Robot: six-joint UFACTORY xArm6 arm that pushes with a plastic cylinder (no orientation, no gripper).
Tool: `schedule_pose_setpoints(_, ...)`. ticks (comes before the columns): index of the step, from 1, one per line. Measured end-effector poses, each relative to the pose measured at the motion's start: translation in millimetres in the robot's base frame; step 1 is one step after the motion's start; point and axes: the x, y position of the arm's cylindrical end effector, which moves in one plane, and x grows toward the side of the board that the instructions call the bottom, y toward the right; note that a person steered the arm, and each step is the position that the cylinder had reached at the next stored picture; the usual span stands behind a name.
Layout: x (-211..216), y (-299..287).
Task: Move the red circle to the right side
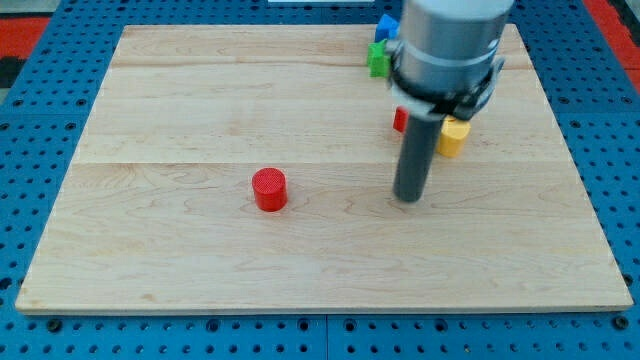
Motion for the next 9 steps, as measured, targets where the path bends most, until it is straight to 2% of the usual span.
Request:
schedule_pose_setpoints(1, 44.8, -82.8)
schedule_pose_setpoints(2, 52.8, -148.0)
schedule_pose_setpoints(3, 36.8, -165.1)
schedule_pose_setpoints(5, -39.5, -151.4)
schedule_pose_setpoints(7, -45.9, -99.1)
schedule_pose_setpoints(9, -27.0, -75.7)
